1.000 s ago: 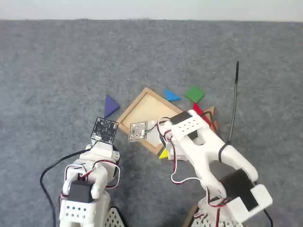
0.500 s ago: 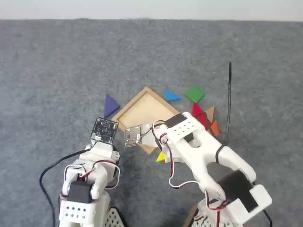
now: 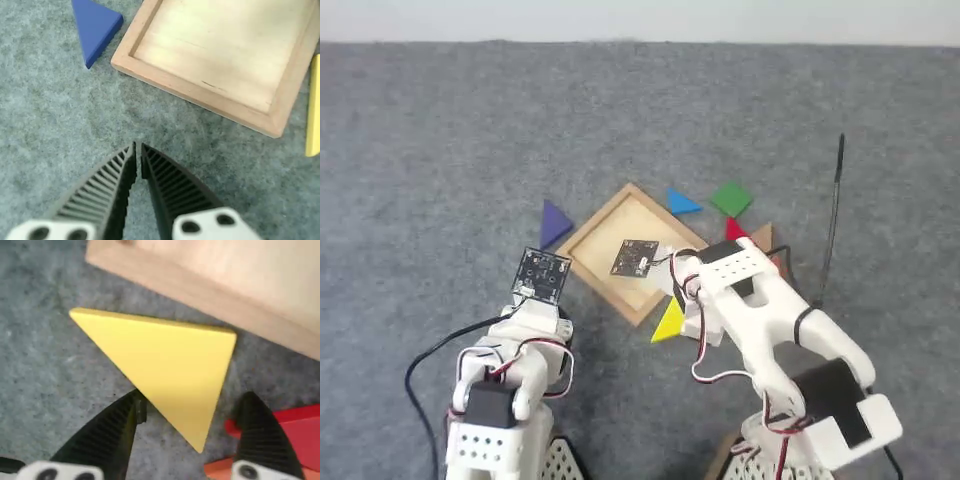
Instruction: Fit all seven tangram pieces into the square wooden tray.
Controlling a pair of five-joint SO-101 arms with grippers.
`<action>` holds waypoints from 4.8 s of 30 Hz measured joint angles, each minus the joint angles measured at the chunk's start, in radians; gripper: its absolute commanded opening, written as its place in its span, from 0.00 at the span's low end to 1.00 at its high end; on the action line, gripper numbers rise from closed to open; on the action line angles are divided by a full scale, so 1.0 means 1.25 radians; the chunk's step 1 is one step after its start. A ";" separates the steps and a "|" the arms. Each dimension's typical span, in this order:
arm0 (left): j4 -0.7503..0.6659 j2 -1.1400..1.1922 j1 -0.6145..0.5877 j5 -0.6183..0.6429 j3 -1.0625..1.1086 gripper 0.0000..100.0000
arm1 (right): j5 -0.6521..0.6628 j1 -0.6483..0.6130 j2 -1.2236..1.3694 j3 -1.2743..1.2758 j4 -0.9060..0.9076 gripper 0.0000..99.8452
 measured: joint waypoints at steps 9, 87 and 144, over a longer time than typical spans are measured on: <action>0.000 0.000 0.000 0.000 0.000 0.02 | -0.113 -0.017 -0.083 0.076 -0.002 0.03; 0.000 0.000 0.000 0.000 0.000 0.02 | -0.026 -0.091 0.018 -0.083 0.010 0.12; 0.000 0.000 0.001 0.000 0.000 0.02 | -0.243 -0.082 -0.130 0.124 -0.027 0.38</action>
